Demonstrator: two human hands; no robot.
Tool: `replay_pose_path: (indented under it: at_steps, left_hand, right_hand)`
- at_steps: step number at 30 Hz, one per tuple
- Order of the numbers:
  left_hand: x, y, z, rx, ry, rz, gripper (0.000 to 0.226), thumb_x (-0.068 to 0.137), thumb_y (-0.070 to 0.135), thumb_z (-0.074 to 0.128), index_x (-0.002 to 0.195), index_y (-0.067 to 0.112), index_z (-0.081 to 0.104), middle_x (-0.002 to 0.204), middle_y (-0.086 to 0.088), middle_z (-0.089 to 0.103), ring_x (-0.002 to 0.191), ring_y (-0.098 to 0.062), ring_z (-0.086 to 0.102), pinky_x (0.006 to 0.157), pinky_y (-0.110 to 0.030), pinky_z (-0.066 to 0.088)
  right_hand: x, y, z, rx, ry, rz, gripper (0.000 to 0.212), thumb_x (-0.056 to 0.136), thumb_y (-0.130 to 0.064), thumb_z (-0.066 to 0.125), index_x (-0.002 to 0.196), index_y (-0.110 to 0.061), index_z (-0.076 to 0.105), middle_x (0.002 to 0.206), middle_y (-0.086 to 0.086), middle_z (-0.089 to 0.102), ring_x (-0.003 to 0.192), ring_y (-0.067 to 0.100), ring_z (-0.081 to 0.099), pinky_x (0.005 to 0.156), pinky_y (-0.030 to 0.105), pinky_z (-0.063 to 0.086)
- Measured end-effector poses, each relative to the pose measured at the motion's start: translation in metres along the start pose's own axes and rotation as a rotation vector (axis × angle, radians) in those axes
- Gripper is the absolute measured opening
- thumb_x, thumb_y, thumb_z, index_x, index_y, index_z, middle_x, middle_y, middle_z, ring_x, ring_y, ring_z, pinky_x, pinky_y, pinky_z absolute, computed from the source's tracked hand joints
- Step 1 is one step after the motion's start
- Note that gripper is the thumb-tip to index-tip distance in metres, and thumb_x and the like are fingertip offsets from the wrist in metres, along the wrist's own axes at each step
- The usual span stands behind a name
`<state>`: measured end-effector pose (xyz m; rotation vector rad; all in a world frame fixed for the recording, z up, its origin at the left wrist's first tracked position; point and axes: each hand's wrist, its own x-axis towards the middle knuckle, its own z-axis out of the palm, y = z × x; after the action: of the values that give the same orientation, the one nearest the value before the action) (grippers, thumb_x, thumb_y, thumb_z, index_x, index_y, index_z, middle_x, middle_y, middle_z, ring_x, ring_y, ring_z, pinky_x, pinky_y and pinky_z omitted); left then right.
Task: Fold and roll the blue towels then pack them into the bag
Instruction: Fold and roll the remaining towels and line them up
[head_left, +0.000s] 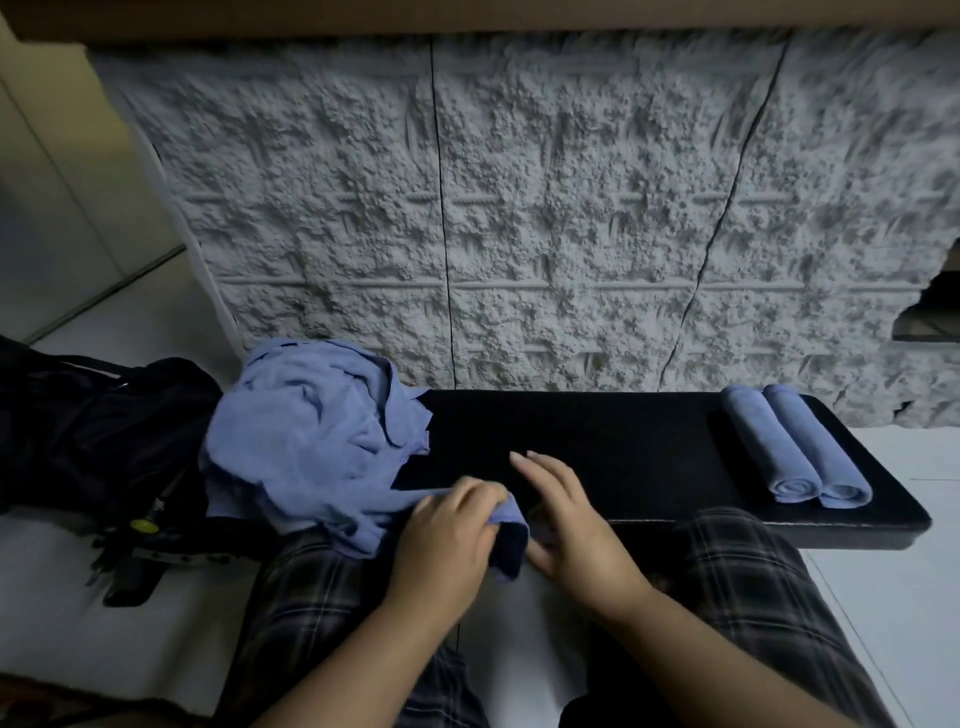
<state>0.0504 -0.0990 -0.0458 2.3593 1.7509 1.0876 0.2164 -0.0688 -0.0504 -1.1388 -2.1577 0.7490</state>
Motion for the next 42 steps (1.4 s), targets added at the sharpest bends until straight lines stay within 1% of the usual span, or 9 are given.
replay_pose_path:
  at_steps: [5, 11, 15, 20, 25, 28, 31, 35, 42]
  left_hand:
    - [-0.016, 0.022, -0.019, -0.090, 0.042, -0.071, 0.018, 0.080, 0.029, 0.037, 0.097, 0.031, 0.045, 0.094, 0.010, 0.045, 0.072, -0.018, 0.057, 0.057, -0.034, 0.048]
    - [-0.026, 0.020, -0.056, -0.213, 0.101, -0.196, 0.023, 0.083, 0.017, 0.064, 0.097, 0.031, 0.052, 0.093, 0.010, 0.052, 0.080, -0.005, 0.051, 0.069, -0.023, 0.042]
    - [-0.025, -0.005, -0.070, -0.018, 0.092, -0.272, 0.016, 0.081, 0.015, 0.070, 0.094, 0.014, 0.061, 0.077, 0.000, 0.065, 0.067, -0.018, 0.061, 0.057, -0.030, 0.048]
    - [-0.026, -0.037, -0.090, -0.068, 0.049, -0.478, 0.017, 0.086, 0.013, 0.061, 0.072, 0.022, 0.059, 0.064, -0.004, 0.060, 0.060, -0.021, 0.057, 0.053, -0.028, 0.045]
    - [-0.010, -0.014, -0.108, -0.388, 0.095, -0.580, 0.031, 0.089, 0.015, 0.055, 0.060, 0.010, 0.044, 0.045, 0.001, 0.042, 0.049, -0.014, 0.036, 0.049, -0.029, 0.030]
    - [-0.001, 0.014, -0.118, -0.459, 0.082, -0.490, 0.015, 0.086, 0.014, 0.057, 0.075, 0.024, 0.057, 0.061, 0.003, 0.057, 0.057, -0.008, 0.051, 0.053, -0.021, 0.038]
    - [0.000, 0.034, -0.125, -0.562, 0.059, -0.375, 0.041, 0.082, -0.003, 0.056, 0.086, 0.038, 0.055, 0.088, 0.017, 0.066, 0.084, 0.007, 0.061, 0.069, -0.009, 0.044]
    - [-0.001, 0.046, -0.130, -0.720, 0.072, -0.214, 0.051, 0.083, -0.012, 0.052, 0.101, 0.036, 0.055, 0.100, 0.018, 0.068, 0.098, 0.002, 0.062, 0.079, -0.010, 0.045]
    - [0.000, 0.035, -0.130, -0.591, 0.038, -0.223, 0.050, 0.087, 0.012, 0.062, 0.110, 0.050, 0.039, 0.115, 0.034, 0.049, 0.106, 0.006, 0.053, 0.086, -0.007, 0.040]
  right_hand:
    - [-0.007, -0.042, 0.006, 0.172, -0.015, -0.008, 0.027, 0.079, -0.033, 0.052, 0.103, -0.027, 0.063, 0.103, -0.012, 0.057, 0.094, -0.004, 0.053, 0.078, 0.015, 0.043]
    - [0.003, -0.079, -0.001, 0.275, 0.049, 0.068, 0.020, 0.087, -0.005, 0.051, 0.088, -0.021, 0.061, 0.083, -0.003, 0.065, 0.073, 0.007, 0.057, 0.067, 0.028, 0.048]
    - [0.022, -0.089, -0.003, 0.384, 0.143, 0.143, 0.024, 0.088, -0.003, 0.045, 0.079, -0.024, 0.054, 0.066, 0.000, 0.053, 0.058, 0.013, 0.044, 0.056, 0.029, 0.036]
    - [0.036, -0.088, -0.027, 0.622, 0.355, 0.316, 0.019, 0.089, -0.007, 0.043, 0.075, -0.016, 0.051, 0.069, 0.005, 0.053, 0.065, 0.018, 0.047, 0.062, 0.035, 0.041]
    - [0.024, -0.099, -0.035, 0.395, 0.103, 0.319, 0.030, 0.086, -0.003, 0.051, 0.106, -0.026, 0.055, 0.098, -0.001, 0.065, 0.073, 0.010, 0.058, 0.064, 0.024, 0.047]
    - [0.013, -0.119, -0.034, 0.414, -0.141, 0.166, 0.065, 0.085, -0.001, 0.059, 0.132, -0.041, 0.039, 0.121, -0.023, 0.048, 0.090, 0.004, 0.060, 0.072, 0.013, 0.046]
    - [0.016, -0.132, -0.035, 0.270, -0.140, 0.008, 0.062, 0.080, -0.017, 0.074, 0.132, -0.037, 0.045, 0.125, -0.016, 0.053, 0.111, -0.002, 0.054, 0.091, 0.013, 0.043]
    - [0.022, -0.149, -0.046, 0.163, -0.020, 0.004, 0.025, 0.079, -0.009, 0.069, 0.087, -0.031, 0.059, 0.076, -0.012, 0.061, 0.067, -0.006, 0.052, 0.064, 0.013, 0.041]
    - [0.026, -0.170, -0.063, 0.553, 0.245, 0.089, 0.028, 0.091, -0.006, 0.057, 0.074, -0.026, 0.068, 0.068, -0.011, 0.065, 0.067, 0.002, 0.057, 0.065, 0.021, 0.045]
